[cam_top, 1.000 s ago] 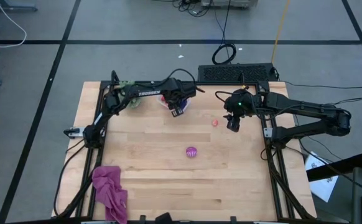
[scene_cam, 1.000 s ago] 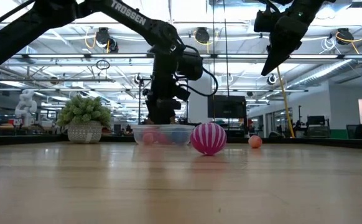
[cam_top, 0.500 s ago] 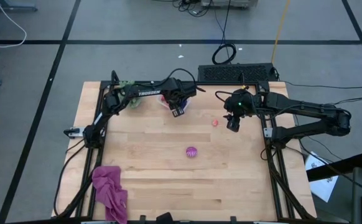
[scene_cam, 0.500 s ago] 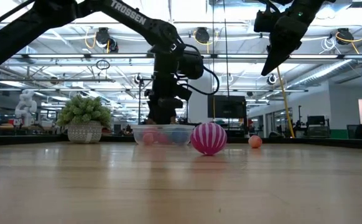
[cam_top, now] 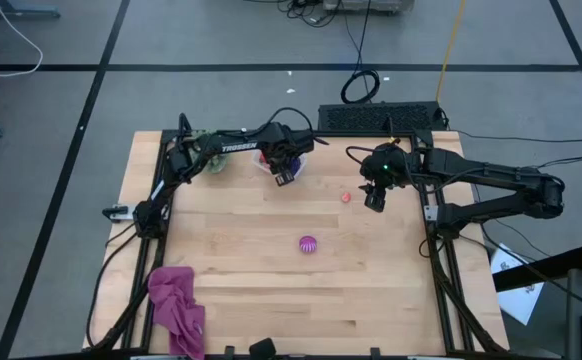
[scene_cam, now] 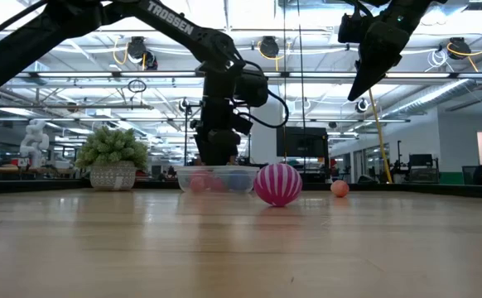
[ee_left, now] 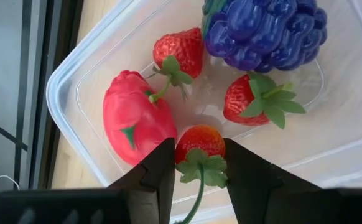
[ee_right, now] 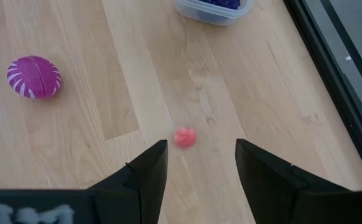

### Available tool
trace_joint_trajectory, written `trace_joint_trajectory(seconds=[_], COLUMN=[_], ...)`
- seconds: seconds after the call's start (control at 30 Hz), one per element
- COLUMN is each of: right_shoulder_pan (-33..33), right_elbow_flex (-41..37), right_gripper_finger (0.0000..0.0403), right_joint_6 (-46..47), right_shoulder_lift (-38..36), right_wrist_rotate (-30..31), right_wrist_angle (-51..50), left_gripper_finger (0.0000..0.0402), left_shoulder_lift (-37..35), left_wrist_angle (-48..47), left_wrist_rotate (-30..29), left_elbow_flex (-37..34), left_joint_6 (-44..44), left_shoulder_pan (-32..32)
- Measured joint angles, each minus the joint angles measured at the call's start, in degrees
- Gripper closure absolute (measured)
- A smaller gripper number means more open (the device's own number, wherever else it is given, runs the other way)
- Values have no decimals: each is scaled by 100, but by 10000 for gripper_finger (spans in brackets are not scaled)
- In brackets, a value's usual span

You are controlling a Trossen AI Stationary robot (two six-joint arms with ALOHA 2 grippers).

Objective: Pick and placing Produce into tupperware
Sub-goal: Put the red strawberry into the transparent bin

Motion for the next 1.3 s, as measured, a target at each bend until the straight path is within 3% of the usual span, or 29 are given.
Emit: trace_joint_trajectory(seconds=[1.0,1.3], right_shoulder_pan=[0,7], right_elbow_flex=[0,0], right_gripper_finger=[222,222], right_joint_6=[2,11], right_shoulder_lift=[2,2], right_wrist_rotate=[-13,-308], right_wrist_angle=[-2,-2], left_gripper_finger=[281,271], left_shoulder_lift=[0,0], left_wrist_angle=[98,101], left_wrist_rotate=[59,61], left_elbow_flex=[4,4], left_joint_6=[399,470], left_shoulder_pan=[15,34])
